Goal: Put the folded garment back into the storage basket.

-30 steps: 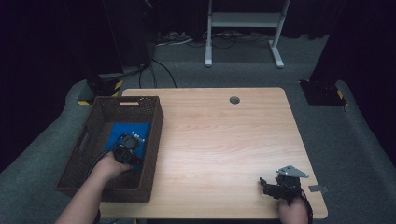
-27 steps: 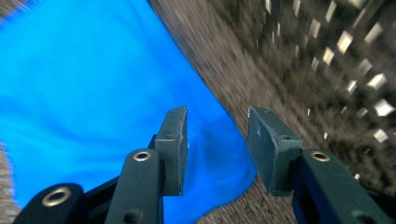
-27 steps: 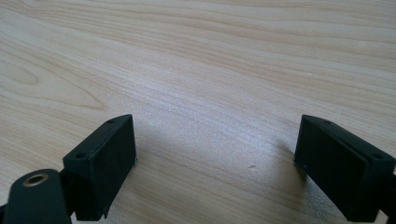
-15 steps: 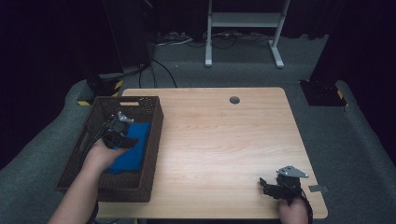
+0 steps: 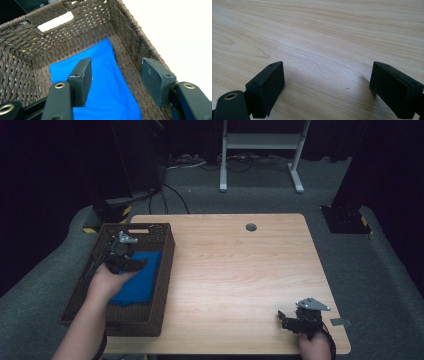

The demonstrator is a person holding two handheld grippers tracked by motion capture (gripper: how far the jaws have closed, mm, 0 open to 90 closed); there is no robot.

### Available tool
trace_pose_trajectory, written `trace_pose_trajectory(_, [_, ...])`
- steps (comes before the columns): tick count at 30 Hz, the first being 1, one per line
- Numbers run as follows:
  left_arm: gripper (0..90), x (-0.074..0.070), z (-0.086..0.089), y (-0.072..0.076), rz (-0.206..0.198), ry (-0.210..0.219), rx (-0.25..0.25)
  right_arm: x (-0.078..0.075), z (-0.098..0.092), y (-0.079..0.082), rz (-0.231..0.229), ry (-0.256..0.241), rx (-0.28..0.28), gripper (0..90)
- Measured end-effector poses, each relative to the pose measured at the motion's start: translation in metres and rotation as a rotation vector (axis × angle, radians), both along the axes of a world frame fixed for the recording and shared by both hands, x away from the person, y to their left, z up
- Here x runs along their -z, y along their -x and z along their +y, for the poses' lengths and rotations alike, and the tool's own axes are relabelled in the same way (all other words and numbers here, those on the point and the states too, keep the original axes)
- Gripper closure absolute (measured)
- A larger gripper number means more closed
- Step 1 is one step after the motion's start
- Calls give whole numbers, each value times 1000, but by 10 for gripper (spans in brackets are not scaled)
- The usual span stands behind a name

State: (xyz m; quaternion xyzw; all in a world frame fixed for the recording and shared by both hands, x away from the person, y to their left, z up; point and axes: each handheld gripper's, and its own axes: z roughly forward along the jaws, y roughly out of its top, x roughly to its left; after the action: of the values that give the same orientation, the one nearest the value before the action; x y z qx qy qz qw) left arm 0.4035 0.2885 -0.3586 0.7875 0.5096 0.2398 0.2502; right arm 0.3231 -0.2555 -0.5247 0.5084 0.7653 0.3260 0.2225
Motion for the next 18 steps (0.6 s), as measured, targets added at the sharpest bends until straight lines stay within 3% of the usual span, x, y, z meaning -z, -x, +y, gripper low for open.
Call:
trace_pose_trajectory(5, [378,-1,-3,0,-10,28,-14,0,0,-1,1,2,-9,124])
trace_pose_trajectory(9, [365,-2,-11,2,-42,37,-2,-1,2,-3,15,6,-10,123])
trace_pose_trajectory(18, [330,3,-30,3,-73,100,-19,0,3,-5,0,4,-47,123])
